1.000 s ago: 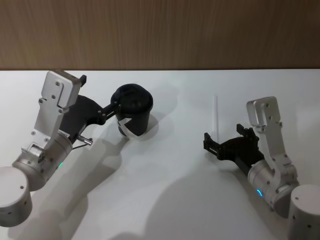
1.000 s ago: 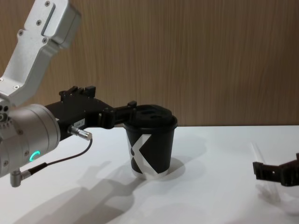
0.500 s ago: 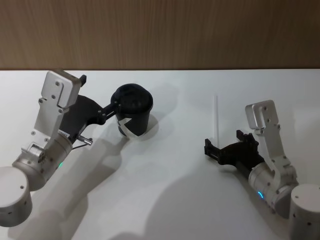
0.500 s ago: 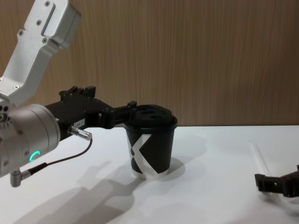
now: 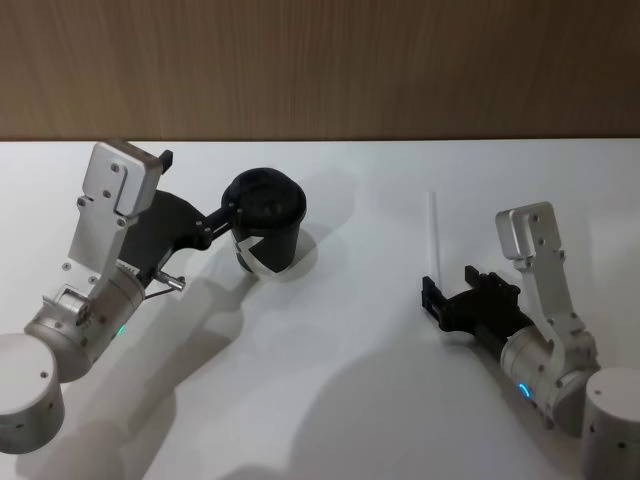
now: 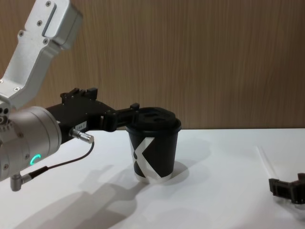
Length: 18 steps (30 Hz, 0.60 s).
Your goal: Pick up the straw with one hand, pass it to the other hand, and insert it into the cup.
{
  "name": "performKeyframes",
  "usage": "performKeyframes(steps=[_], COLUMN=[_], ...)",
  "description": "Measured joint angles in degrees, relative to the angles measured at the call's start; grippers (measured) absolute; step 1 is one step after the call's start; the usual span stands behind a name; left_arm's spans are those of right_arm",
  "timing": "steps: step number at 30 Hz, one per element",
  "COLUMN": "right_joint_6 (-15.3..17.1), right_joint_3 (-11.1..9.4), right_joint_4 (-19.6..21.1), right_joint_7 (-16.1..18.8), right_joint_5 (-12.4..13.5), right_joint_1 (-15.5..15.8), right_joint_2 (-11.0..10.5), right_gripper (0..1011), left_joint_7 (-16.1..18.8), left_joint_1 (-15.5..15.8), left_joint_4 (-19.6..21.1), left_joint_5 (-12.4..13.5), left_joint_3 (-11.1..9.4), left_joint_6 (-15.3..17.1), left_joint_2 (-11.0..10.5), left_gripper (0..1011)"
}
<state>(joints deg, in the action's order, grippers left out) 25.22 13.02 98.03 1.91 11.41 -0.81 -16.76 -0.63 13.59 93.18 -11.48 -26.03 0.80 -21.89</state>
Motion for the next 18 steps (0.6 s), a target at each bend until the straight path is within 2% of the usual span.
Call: performKeyframes(steps=[4,8,9,18], right_joint_6=[0.08,0.14,0.16,0.18], right_joint_3=[-0.28,-0.40,-0.43,-0.47], right_joint_4=[-0.02,-0.05,-0.06,-0.24], right_joint_7=[0.44,0.79,0.98,2.03], right_joint_5=[0.18,0.24,0.26,0.24], right_joint_1=[0.14,0.22,0.27,0.39], right_joint_2=[0.04,0.06,0.07,0.12], right_gripper=[506,423,364,92], left_joint_7=[0.00,0.00,0.00,0.00], left_joint_1=[0.00,0.00,0.00,0.00], left_joint_4=[0.00,0.00,0.00,0.00], left_joint_5=[0.00,0.00,0.00,0.00], left_joint_3=[0.00,0.00,0.00,0.00], left_joint_6=[0.00,0.00,0.00,0.00], left_joint_2=[0.00,0.00,0.00,0.00], left_gripper=[1003,1003,1003,1003])
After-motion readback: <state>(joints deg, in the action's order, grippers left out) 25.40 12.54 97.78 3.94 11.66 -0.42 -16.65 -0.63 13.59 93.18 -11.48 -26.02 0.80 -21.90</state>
